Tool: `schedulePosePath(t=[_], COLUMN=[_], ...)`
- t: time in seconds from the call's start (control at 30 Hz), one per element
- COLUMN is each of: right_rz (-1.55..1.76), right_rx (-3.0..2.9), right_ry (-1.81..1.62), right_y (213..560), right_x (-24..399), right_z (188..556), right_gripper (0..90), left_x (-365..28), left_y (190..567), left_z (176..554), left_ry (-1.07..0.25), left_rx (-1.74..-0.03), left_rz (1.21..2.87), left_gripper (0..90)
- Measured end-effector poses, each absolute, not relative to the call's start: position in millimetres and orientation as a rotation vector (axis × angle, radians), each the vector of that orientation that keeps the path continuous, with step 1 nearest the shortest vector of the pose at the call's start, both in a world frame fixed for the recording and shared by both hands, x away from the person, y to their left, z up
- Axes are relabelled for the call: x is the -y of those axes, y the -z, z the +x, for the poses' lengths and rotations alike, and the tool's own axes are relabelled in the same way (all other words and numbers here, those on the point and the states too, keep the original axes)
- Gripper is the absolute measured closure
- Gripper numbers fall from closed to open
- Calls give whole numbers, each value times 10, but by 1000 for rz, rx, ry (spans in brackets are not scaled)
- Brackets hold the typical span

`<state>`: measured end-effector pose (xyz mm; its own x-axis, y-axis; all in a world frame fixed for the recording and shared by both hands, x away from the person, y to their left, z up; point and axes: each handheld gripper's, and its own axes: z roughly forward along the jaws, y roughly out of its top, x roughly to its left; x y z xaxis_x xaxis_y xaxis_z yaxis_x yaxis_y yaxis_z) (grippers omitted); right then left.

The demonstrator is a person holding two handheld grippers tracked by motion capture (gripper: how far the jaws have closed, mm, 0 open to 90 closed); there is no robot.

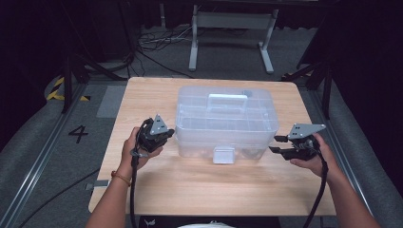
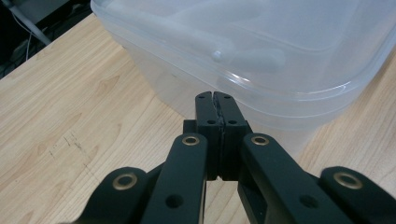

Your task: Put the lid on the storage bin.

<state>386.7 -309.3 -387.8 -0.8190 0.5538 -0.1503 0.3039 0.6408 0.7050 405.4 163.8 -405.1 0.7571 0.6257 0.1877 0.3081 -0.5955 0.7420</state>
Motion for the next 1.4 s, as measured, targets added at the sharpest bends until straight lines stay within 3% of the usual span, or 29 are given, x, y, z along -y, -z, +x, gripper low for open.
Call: schedulePosePath(t=[0.47,0.9,1.1,1.23,1.27,1.37,1.4], right_rz=[671,658,627,630,633,644,651], right_rx=[-2506,-2515,-2527,-2522,-2520,-2510,-2503], right_ry=[-962,-889,-833,-814,-803,-799,-796], right_y=[3869,3824,3803,3816,3825,3830,3839], right_x=[3060,2961,2916,2942,2962,2985,3013], right_z=[3865,3894,3884,3861,3850,3836,3822], right_gripper=[483,389,358,330,321,312,309], left_x=[-1640,-1610,-1643,-1668,-1675,-1712,-1739], left_y=[3992,3957,3980,4014,4025,4051,4075], left_z=[3958,3767,3703,3667,3659,3632,3618], left_ry=[-581,-558,-574,-571,-573,-582,-590], left_rx=[-648,-583,-599,-610,-629,-660,-682], left_rz=[2302,2373,2400,2409,2414,2411,2417], left_gripper=[835,688,548,504,427,385,331])
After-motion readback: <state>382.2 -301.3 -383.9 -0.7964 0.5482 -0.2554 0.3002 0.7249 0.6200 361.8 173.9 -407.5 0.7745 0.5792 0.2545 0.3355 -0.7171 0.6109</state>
